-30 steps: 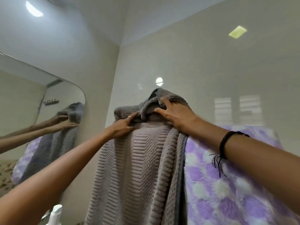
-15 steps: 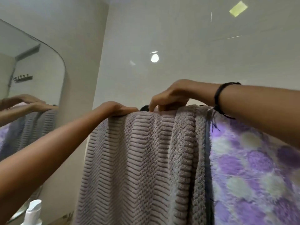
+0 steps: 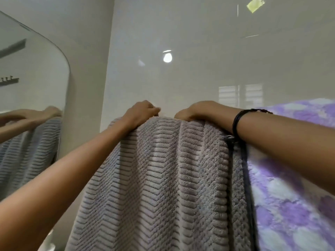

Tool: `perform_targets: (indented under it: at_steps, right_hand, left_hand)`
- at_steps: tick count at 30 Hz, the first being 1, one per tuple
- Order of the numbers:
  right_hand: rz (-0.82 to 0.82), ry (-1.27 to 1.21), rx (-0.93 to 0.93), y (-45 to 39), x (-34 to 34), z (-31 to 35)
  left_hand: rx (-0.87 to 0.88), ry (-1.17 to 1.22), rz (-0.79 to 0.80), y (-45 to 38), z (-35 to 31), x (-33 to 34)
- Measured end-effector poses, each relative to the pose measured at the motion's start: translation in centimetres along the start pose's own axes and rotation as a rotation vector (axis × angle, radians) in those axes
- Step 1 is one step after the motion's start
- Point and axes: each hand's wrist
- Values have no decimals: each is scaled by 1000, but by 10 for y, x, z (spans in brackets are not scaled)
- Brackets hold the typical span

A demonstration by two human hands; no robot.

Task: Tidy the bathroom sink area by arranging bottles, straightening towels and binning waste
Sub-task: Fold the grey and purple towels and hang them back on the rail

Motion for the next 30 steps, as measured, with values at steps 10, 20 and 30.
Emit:
perform_targets:
  at_steps: [10,20,30]
  right_hand:
    - [57,-87,175,18,-5,8]
    - [7,-232,175,-6,2,-2]
    - [-856,35,45,60,85,35]
  left_hand:
    - [-385,-222,469,18,-13,-24]
    - [-468,-104,522,1,-5,-14]
    - [110,-46,-409,65,14,22]
Point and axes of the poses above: each hand's wrist, its own y-axis away from the middle knuckle, its own x-axis out of the palm, z = x × y, and after that the axes turned 4 degrees about -y, right-handed
